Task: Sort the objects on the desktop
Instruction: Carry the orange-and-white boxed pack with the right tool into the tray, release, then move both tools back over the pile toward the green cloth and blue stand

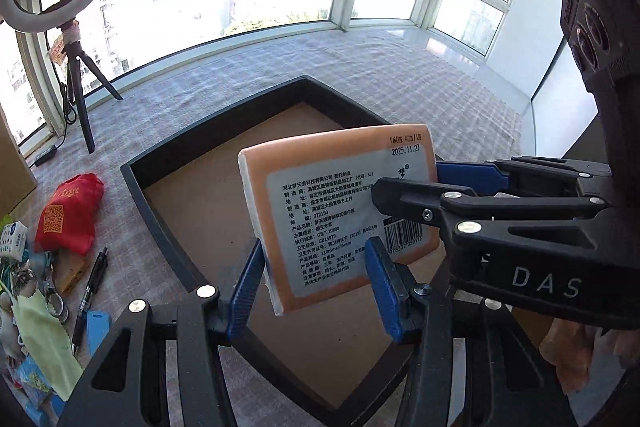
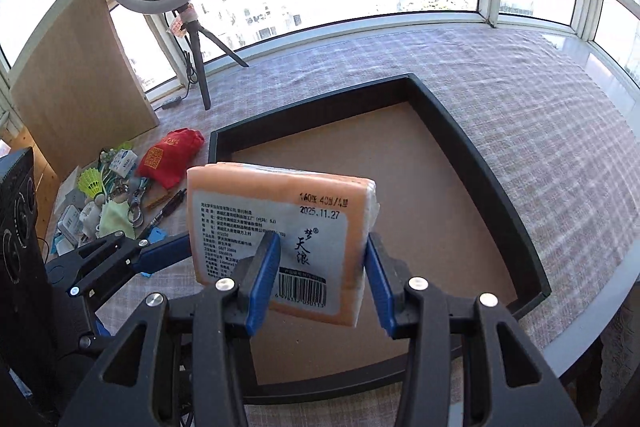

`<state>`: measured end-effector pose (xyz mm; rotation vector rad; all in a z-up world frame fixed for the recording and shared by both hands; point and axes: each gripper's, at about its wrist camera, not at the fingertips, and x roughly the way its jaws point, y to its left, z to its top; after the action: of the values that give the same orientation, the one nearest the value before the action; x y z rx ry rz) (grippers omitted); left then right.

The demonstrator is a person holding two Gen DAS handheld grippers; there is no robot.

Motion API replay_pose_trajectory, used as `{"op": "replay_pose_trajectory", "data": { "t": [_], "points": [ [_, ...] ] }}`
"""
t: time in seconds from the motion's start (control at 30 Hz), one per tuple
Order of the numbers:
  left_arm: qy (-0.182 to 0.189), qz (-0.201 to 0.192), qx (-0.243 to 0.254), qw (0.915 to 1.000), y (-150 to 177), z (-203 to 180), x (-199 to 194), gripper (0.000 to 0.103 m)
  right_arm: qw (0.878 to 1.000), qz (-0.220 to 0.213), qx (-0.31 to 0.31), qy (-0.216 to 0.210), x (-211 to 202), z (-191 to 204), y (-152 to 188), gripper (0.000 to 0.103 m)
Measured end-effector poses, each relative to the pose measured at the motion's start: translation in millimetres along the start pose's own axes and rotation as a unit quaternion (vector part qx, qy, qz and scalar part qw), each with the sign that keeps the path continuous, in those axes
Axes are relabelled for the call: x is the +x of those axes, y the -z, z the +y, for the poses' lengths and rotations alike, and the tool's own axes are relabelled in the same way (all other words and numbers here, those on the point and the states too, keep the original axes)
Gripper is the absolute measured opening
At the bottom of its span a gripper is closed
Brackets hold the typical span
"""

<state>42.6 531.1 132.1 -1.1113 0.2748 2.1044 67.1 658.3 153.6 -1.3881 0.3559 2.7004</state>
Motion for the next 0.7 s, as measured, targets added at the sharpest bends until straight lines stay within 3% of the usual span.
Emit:
{"op": "replay_pose_trajectory", "data": {
  "t": [0.13,0.3,0.53,0.7],
  "points": [
    [-0.019,-0.002,0.013,0.9997,-7.6,-8.6,-0.5,0.053,0.999,-0.024,0.035,0.024,-13.9,-23.7,-1.3,0.043],
    [-0.033,-0.007,0.0,0.9994,-10.5,11.3,-11.0,0.053,0.999,-0.029,0.03,0.025,-17.8,-22.5,-8.0,0.043],
    [-0.067,-0.002,-0.044,0.9968,6.0,60.6,-25.5,0.053,1.0,-0.02,-0.006,0.002,-6.3,16.2,-15.0,0.044],
    [-0.106,0.01,-0.087,0.9905,29.8,111.5,-39.3,0.054,0.999,-0.001,-0.047,-0.026,12.2,63.9,-18.2,0.044]
  ]
}}
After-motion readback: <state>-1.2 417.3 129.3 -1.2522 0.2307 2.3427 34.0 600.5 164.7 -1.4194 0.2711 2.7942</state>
